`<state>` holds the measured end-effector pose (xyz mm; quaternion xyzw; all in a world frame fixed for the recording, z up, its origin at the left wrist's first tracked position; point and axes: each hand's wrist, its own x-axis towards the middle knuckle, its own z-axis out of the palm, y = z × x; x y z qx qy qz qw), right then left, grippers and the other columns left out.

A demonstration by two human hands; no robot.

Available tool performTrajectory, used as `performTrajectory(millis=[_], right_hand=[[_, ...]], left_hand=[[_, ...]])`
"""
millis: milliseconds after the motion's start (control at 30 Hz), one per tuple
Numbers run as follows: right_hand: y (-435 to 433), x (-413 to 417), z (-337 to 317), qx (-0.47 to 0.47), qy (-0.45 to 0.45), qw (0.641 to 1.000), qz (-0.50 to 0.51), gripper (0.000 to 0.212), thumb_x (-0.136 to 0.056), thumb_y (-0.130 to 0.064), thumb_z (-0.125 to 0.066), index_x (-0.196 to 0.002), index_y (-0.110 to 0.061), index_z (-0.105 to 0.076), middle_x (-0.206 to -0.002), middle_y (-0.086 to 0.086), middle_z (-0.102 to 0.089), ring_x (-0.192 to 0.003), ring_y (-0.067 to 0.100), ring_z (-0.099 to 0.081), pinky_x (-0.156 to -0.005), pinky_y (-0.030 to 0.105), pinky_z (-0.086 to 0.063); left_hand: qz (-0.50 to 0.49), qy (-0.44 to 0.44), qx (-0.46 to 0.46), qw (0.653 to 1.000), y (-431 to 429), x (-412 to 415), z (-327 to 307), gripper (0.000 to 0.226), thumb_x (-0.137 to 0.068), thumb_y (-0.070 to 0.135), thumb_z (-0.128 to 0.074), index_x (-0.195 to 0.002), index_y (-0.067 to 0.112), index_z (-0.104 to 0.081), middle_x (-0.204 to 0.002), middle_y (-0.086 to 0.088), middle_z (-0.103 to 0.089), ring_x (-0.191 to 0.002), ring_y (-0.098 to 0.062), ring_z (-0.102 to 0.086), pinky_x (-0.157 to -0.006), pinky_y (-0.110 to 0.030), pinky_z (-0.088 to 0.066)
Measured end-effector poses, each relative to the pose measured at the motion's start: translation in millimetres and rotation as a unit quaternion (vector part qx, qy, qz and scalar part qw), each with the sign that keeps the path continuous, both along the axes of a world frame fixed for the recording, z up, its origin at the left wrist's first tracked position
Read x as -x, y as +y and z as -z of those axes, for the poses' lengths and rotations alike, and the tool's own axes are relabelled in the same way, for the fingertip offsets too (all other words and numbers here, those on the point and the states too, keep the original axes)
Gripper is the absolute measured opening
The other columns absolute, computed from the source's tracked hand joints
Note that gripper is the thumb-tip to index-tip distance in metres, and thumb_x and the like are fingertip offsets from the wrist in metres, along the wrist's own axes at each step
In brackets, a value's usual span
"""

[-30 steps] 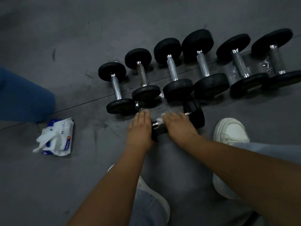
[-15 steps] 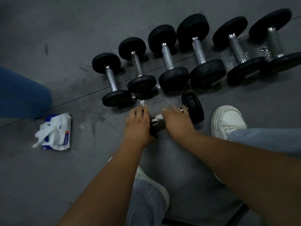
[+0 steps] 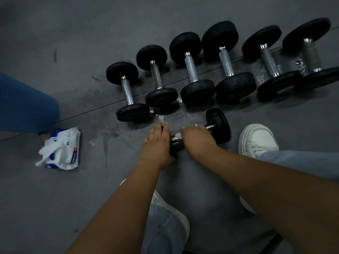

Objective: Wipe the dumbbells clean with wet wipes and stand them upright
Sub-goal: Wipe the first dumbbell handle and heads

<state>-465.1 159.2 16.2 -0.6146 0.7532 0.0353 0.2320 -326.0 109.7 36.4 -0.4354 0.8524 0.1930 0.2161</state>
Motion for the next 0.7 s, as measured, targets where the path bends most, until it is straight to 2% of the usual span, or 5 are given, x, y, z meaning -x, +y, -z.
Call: performTrajectory(millis=[133,300,500,567,700], right_hand=[[11,-23,4,0.005,0.021,0.997,-0.078,0.038,-0.094,-0.014,-0.037,-0.130,-0.008,-0.049,-0.131,0.012,-0.054,-0.123,0.028,-0.049,-0.109,0.037,-0.027],[4,-3,2,-0.019,0.042,0.999,-0.013,0.036,-0.099,-0.024,-0.036,-0.131,-0.013,-0.049,-0.129,0.007,-0.056,-0.125,0.025,-0.047,-0.114,0.040,-0.018],[-10,-4,-3,0.017,0.019,0.997,-0.071,0.039,-0.093,-0.015,-0.042,-0.130,-0.013,-0.050,-0.116,0.005,-0.064,-0.110,0.024,-0.059,-0.104,0.034,-0.036],[-7,1,3,0.006,0.023,0.999,-0.032,0.034,-0.098,-0.022,-0.034,-0.126,-0.015,-0.052,-0.122,0.006,-0.061,-0.116,0.024,-0.054,-0.107,0.035,-0.029],[21,-1,22,0.027,0.034,0.997,-0.057,0.066,-0.088,-0.023,-0.007,-0.138,-0.006,-0.047,-0.136,0.014,-0.053,-0.126,0.030,-0.048,-0.115,0.044,-0.023]], left_hand=[[-0.002,0.006,-0.001,1.000,0,0,0,0.117,-0.074,0.040,-0.078,-0.156,0.015,0.002,-0.162,-0.008,-0.003,-0.148,-0.027,-0.012,-0.113,-0.044,-0.028],[-0.005,0.004,-0.011,1.000,-5,1,1,0.119,-0.071,0.039,-0.080,-0.156,0.015,-0.001,-0.162,-0.007,-0.007,-0.148,-0.026,-0.016,-0.111,-0.045,-0.030],[-0.007,0.002,-0.016,1.000,-7,1,2,0.120,-0.070,0.039,-0.081,-0.156,0.016,-0.001,-0.162,-0.006,-0.005,-0.148,-0.026,-0.015,-0.111,-0.045,-0.030],[-0.010,0.004,-0.018,1.000,-8,1,2,0.121,-0.069,0.039,-0.082,-0.156,0.016,-0.001,-0.162,-0.006,-0.006,-0.148,-0.027,-0.015,-0.113,-0.045,-0.029],[-0.004,0.012,-0.016,1.000,-8,0,-1,0.119,-0.069,0.038,-0.082,-0.156,0.015,-0.004,-0.161,-0.007,-0.008,-0.148,-0.026,-0.015,-0.112,-0.044,-0.029]])
